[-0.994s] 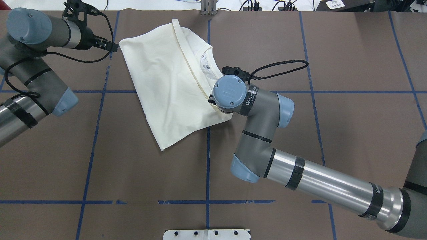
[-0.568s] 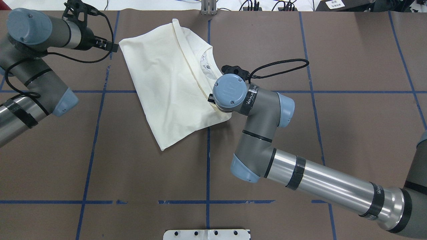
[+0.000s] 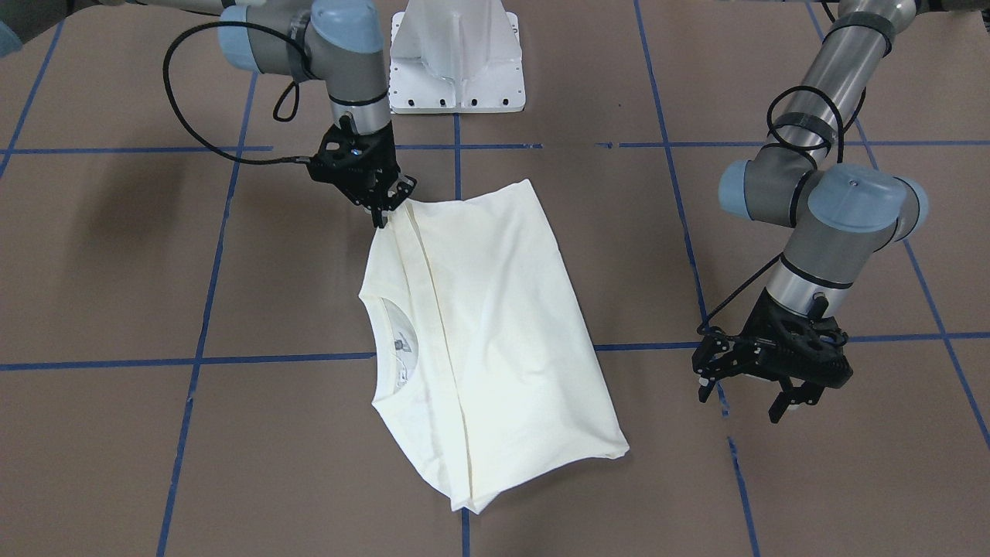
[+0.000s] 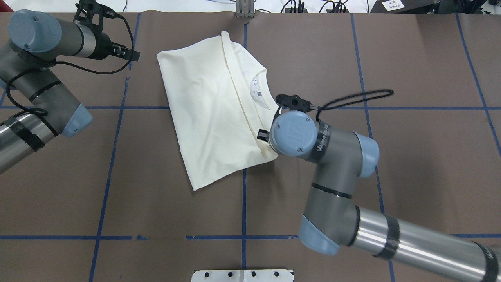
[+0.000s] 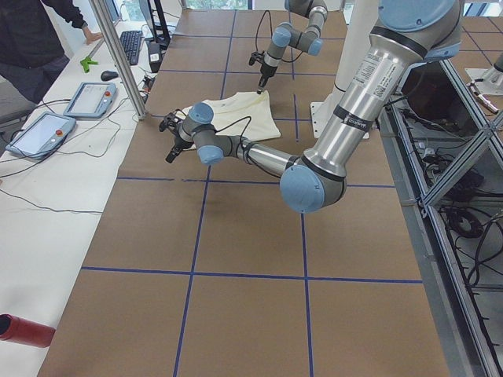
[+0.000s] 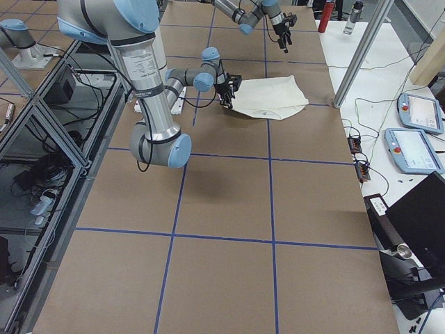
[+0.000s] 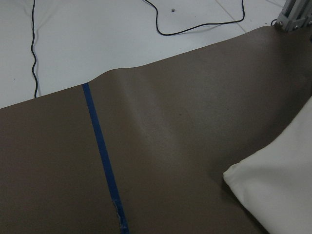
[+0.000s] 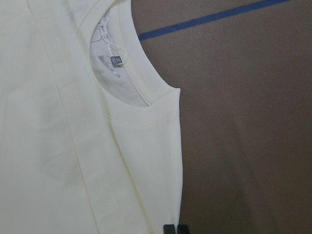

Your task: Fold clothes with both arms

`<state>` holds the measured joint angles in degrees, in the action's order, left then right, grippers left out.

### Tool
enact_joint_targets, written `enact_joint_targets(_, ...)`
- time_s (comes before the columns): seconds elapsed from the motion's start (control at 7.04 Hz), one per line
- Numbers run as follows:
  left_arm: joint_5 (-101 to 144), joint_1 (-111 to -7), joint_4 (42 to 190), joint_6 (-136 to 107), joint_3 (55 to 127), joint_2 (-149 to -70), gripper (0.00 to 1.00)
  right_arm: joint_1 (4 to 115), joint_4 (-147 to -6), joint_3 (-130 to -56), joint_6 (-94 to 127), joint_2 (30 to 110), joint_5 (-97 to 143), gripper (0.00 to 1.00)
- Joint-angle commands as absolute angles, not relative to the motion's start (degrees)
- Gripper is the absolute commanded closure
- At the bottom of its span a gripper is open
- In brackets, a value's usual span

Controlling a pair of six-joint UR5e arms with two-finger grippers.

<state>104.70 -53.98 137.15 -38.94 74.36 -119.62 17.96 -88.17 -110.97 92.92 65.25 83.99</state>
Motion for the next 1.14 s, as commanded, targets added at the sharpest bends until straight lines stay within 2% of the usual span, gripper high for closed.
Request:
enact_joint_targets(0.0,104.77,-53.79,137.11,-39.29,74.97,-119.62,0.0,11.45,-88.94,-116.1,96.94,69.6,77.81,1.0)
enact_joint_targets(0.14,104.77,-53.7,137.11,-39.29,74.97,-119.62,0.0,11.08,-89.03,-116.1,96.77,69.78,77.26,0.01)
enact_joint_targets(0.71,104.77,-53.7,137.02,-39.29,75.85,-118.66,0.0,10.81,-88.51,-116.37,75.72,69.34,77.52,0.0)
enact_joint_targets(0.99,104.85,-53.7,137.02,-39.37,76.72,-117.69,0.0,10.11,-88.33,-113.92,68.93,69.17,76.38,0.0)
